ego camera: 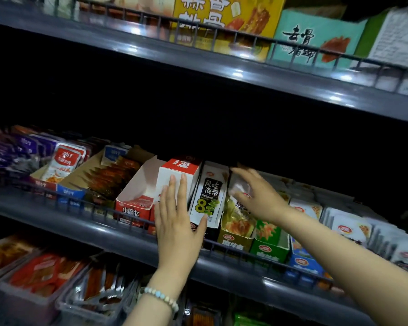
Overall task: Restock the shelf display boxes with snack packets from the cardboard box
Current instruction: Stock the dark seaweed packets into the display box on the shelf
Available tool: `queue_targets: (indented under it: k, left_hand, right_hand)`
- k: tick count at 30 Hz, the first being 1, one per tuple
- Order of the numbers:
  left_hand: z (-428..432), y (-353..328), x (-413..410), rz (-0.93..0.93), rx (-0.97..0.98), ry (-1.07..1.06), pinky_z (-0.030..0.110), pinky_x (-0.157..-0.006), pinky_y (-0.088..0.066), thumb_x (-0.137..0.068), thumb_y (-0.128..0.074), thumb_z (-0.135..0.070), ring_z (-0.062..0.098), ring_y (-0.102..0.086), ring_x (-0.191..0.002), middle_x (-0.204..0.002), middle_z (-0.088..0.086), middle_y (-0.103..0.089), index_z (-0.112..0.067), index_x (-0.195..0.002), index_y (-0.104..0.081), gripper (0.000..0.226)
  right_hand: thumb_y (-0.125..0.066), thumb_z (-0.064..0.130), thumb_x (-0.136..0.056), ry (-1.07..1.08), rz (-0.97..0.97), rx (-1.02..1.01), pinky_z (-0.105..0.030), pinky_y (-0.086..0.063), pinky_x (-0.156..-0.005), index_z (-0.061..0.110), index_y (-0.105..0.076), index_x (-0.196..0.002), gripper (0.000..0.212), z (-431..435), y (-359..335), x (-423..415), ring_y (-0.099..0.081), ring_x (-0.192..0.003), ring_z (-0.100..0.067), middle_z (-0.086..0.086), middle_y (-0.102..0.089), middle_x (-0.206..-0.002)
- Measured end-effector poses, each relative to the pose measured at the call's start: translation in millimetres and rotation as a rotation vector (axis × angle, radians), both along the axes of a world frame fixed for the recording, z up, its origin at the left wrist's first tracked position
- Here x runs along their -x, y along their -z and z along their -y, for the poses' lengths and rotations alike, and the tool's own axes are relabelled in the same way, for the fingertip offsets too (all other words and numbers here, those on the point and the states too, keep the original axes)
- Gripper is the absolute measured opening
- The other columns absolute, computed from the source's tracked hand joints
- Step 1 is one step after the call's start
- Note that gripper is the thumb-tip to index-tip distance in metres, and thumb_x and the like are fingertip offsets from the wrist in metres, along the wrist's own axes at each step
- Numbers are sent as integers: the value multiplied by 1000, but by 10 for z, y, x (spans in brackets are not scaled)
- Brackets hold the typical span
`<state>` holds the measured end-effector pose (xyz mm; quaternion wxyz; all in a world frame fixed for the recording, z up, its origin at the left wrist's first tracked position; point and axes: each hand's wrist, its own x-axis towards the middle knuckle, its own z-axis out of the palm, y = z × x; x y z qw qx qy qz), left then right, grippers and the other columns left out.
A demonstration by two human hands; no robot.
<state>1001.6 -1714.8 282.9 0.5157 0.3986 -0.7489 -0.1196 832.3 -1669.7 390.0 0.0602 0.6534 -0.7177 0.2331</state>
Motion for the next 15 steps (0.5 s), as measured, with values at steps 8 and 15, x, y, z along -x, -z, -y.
queue_targets:
  k: [8, 15]
  left_hand:
    - [-835, 13, -45, 186, -45, 299, 30, -114, -27, -93, -52, -45, 6, -23, -141, -155, -16, -21, -34, -149, -21, 65]
    - [-1496, 1074, -14, 705, -253, 387, 36, -114, -28, -93, -44, -56, 17, -22, -143, -158, -6, -18, -27, -152, -11, 74]
  right_hand:
    - [-62, 32, -89, -60, 169, -137, -5, -8, -107, 45, -26, -137, 61, -1513, 644, 162, -10, -137, 5, 20, -19, -148]
    - [-62, 51, -83, -17, 300, -534, -12, -13, -110, 34, -28, -144, 72, -2480, 1759, 270, -17, -143, -5, 12, -20, -152]
